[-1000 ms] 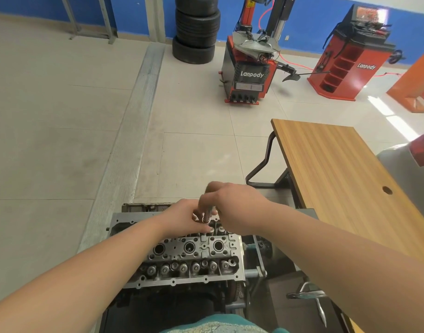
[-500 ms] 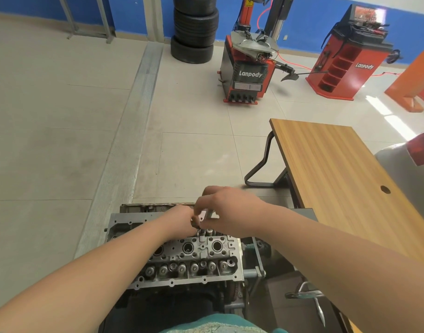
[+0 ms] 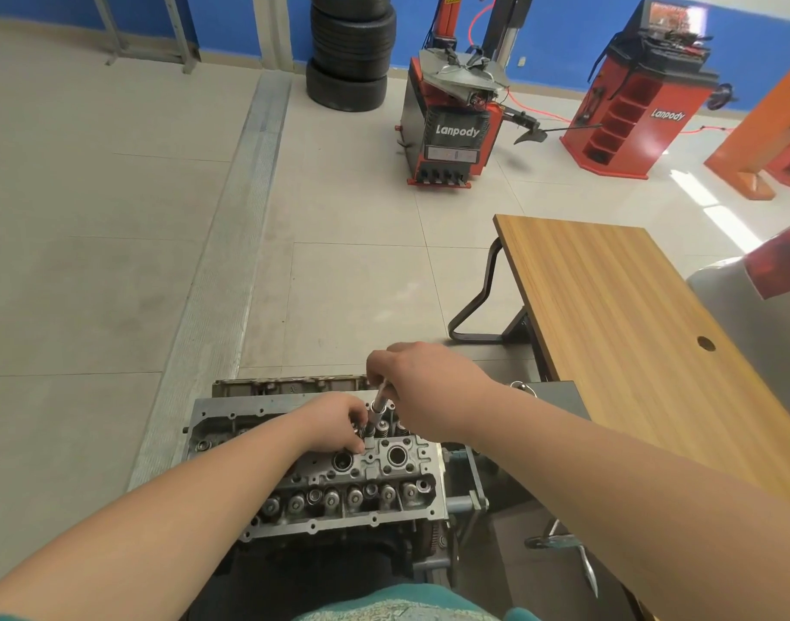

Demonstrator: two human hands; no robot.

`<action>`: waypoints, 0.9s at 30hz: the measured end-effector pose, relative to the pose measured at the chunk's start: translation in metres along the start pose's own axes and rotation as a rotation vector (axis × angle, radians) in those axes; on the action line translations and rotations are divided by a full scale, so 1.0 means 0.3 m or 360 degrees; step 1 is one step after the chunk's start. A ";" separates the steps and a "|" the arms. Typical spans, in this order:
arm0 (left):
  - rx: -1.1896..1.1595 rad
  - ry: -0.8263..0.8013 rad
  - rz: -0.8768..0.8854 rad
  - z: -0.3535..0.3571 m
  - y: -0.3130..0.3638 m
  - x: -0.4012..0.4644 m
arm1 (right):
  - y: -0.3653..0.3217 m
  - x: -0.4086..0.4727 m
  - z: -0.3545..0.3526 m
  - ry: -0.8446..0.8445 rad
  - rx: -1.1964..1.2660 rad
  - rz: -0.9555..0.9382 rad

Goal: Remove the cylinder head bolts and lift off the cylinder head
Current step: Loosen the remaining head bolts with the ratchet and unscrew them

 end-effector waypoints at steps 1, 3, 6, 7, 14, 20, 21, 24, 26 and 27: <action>-0.0038 0.0020 0.0000 0.000 -0.002 0.000 | -0.001 0.000 -0.007 0.0025 0.0005 0.0001; -0.0057 0.0037 0.0003 0.002 0.001 -0.005 | -0.004 0.001 -0.016 0.0054 -0.0001 0.0005; -0.0050 0.0026 0.0053 -0.004 0.010 -0.019 | -0.014 0.002 -0.011 0.0029 -0.0040 0.0025; -0.0085 0.0022 0.0068 -0.008 0.007 -0.027 | -0.015 -0.002 -0.010 0.0029 -0.0040 0.0031; -0.0586 0.0282 0.0161 -0.055 -0.072 -0.131 | 0.000 -0.048 -0.117 0.0526 0.0256 -0.0004; -0.0815 0.0525 0.0337 -0.185 -0.091 -0.233 | -0.070 -0.002 -0.109 0.0563 0.0331 -0.0116; -0.0805 0.0533 0.0324 -0.195 -0.094 -0.241 | -0.079 0.010 -0.095 0.0546 0.0331 -0.0128; -0.0752 0.0538 0.0229 -0.185 -0.118 -0.254 | -0.106 0.043 -0.047 0.0507 0.0370 -0.0163; -0.0782 0.0559 0.0197 -0.162 -0.142 -0.261 | -0.122 0.064 -0.017 0.0489 0.0391 -0.0182; -0.0804 0.0577 0.0196 -0.151 -0.152 -0.266 | -0.129 0.074 -0.004 0.0477 0.0396 -0.0192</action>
Point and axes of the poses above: each hand's wrist, its own x-axis towards the middle knuckle, its own z-axis out of the palm, y = z × x, the point moved 3 cm from there along x, towards the middle knuckle, and after that the axes turned 9 degrees about -y, right-handed, at the moved point
